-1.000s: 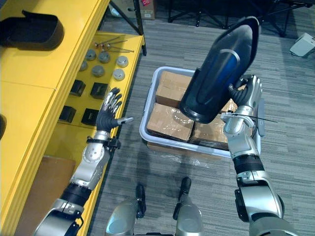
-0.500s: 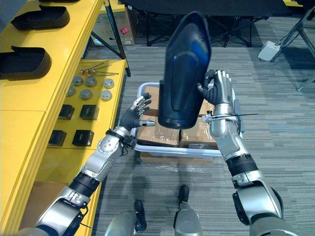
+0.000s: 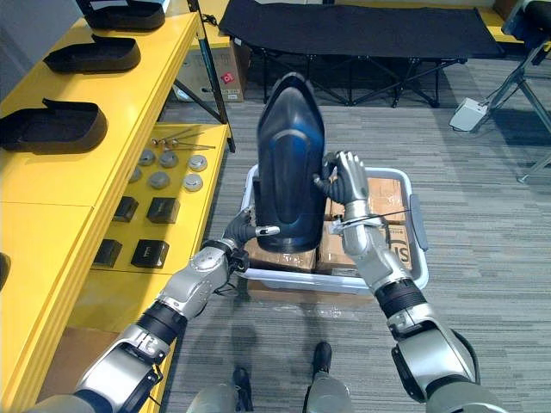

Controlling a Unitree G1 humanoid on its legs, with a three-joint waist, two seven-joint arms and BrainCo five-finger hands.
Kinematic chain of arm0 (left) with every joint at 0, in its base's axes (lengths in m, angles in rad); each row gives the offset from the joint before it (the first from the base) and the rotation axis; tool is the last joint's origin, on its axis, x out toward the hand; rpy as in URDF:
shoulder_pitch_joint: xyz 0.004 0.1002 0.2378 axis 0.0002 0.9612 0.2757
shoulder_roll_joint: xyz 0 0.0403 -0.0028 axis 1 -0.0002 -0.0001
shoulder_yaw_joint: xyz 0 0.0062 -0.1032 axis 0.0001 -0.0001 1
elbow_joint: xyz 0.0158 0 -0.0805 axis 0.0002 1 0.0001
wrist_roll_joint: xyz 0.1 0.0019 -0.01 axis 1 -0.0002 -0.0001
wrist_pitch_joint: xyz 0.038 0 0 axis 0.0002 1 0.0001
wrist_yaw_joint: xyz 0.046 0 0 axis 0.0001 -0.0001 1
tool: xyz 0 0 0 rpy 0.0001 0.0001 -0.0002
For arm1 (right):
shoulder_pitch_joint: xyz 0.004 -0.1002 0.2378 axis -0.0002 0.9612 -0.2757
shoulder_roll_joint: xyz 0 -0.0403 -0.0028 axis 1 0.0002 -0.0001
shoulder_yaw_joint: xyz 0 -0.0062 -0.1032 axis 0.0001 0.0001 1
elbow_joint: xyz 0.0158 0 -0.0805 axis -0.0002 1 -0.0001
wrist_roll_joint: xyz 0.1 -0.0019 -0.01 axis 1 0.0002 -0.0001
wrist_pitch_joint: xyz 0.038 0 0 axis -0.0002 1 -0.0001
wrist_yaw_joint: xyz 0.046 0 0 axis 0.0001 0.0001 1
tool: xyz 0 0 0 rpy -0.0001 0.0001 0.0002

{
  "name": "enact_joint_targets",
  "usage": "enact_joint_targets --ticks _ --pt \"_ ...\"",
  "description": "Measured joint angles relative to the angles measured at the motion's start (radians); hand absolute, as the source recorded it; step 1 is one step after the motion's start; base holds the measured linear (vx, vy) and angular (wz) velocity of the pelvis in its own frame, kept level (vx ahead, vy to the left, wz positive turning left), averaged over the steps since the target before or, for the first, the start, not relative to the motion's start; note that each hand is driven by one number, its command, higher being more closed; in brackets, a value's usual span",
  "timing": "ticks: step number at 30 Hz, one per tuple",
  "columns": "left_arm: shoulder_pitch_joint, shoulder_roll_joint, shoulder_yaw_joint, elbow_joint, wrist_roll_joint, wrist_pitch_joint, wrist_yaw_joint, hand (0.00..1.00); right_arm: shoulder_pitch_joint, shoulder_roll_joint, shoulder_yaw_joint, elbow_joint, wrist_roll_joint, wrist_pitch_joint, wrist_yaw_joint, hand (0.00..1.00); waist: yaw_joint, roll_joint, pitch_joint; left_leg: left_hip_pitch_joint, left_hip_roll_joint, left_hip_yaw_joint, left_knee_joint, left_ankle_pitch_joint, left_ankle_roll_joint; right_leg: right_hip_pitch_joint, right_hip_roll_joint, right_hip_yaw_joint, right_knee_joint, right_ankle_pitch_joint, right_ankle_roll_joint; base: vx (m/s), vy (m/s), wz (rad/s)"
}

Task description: Walk over and take plastic housings, then place them on the shelf

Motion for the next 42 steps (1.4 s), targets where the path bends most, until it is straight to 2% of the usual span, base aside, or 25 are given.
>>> enact_joint_targets --ticks 7,8,12,17,20,25,29,31,36,38,42 --pt "-0.017 0.001 0.013 0.029 -0.043 -0.012 0.016 0.0 0.0 0.062 0.009 0.036 0.001 0.017 -0.001 1.0 0.018 -0.001 0.0 -0.027 -0.015 -0.027 0.018 0.007 0.008 -0.003 -0.016 -0.025 -0.001 0.002 0.002 -0.09 0.024 0.11" --pt "-0.017 0.001 0.013 0.029 -0.063 -0.019 0.021 1.0 0.0 0.065 0.01 0.038 0.001 0.021 -0.001 1.0 0.024 -0.001 -0.001 -0.027 -0.016 -0.027 0.02 0.007 0.009 -0.003 -0.017 -0.025 -0.003 0.002 0.002 -0.05 0.017 0.01" --pt "-0.017 0.002 0.013 0.026 -0.1 -0.061 0.054 1.0 0.0 0.08 0.029 0.053 0.009 0.021 -0.004 1.0 0.028 -0.003 -0.001 -0.026 -0.018 -0.028 0.019 0.007 0.009 -0.002 -0.019 -0.028 -0.008 0.002 0.002 -0.03 0.016 0.01" --pt "-0.016 0.007 0.002 0.024 -0.111 -0.058 0.053 1.0 0.011 0.094 0.049 0.069 0.01 0.02 -0.043 1.0 0.028 -0.012 -0.006 -0.025 -0.016 -0.033 0.015 0.007 0.009 0.001 -0.019 -0.032 0.0 0.004 0.0 0.0 0.005 0.01" --pt "-0.009 0.011 0.002 0.025 -0.111 -0.056 0.055 1.0 0.016 0.114 0.055 0.065 0.017 0.02 -0.073 1.0 0.027 -0.026 -0.012 -0.018 -0.016 -0.032 0.012 0.007 0.009 0.007 -0.019 -0.031 0.0 0.004 0.0 0.0 0.0 0.0" --pt "0.03 0.012 -0.006 0.025 -0.188 -0.067 0.058 1.0 0.043 0.136 0.075 0.024 0.04 0.019 -0.105 1.0 0.03 -0.056 -0.029 -0.011 -0.016 -0.033 0.009 0.007 0.009 0.013 -0.02 -0.033 -0.01 -0.001 -0.006 -0.05 0.016 0.0" --pt "0.042 0.012 -0.019 0.023 -0.202 -0.078 0.058 1.0 0.076 0.139 0.076 -0.003 0.04 0.017 -0.127 1.0 0.029 -0.059 -0.03 0.007 -0.015 -0.034 -0.005 0.014 0.005 0.024 -0.02 -0.037 -0.009 -0.004 -0.009 -0.02 0.002 0.0" --pt "0.06 0.012 -0.019 0.008 -0.223 -0.083 0.058 1.0 0.101 0.138 0.076 -0.027 0.042 0.01 -0.14 1.0 0.027 -0.06 -0.031 0.022 -0.014 -0.035 -0.02 0.018 0.002 0.033 -0.019 -0.041 -0.01 -0.012 -0.017 0.0 0.0 0.0" --pt "0.117 0.01 -0.015 -0.048 -0.257 -0.111 0.058 1.0 0.176 0.137 0.072 -0.105 0.048 -0.026 -0.176 1.0 0.025 -0.061 -0.032 0.041 -0.013 -0.037 -0.041 0.024 -0.001 0.045 -0.017 -0.048 -0.01 -0.019 -0.009 0.0 -0.002 0.01" --pt "0.15 0.01 -0.015 -0.076 -0.257 -0.125 0.058 1.0 0.215 0.136 0.068 -0.139 0.048 -0.038 -0.178 1.0 0.025 -0.067 -0.036 0.059 -0.014 -0.036 -0.055 0.025 -0.002 0.057 -0.016 -0.049 -0.01 -0.023 -0.006 0.0 0.0 0.0" --pt "0.187 0.01 0.0 -0.145 -0.247 -0.128 0.059 1.0 0.273 0.139 0.041 -0.221 0.049 -0.066 -0.18 1.0 0.026 -0.099 -0.056 0.068 -0.014 -0.031 -0.065 0.024 -0.002 0.058 -0.017 -0.049 -0.01 -0.026 -0.006 0.0 0.011 -0.02"
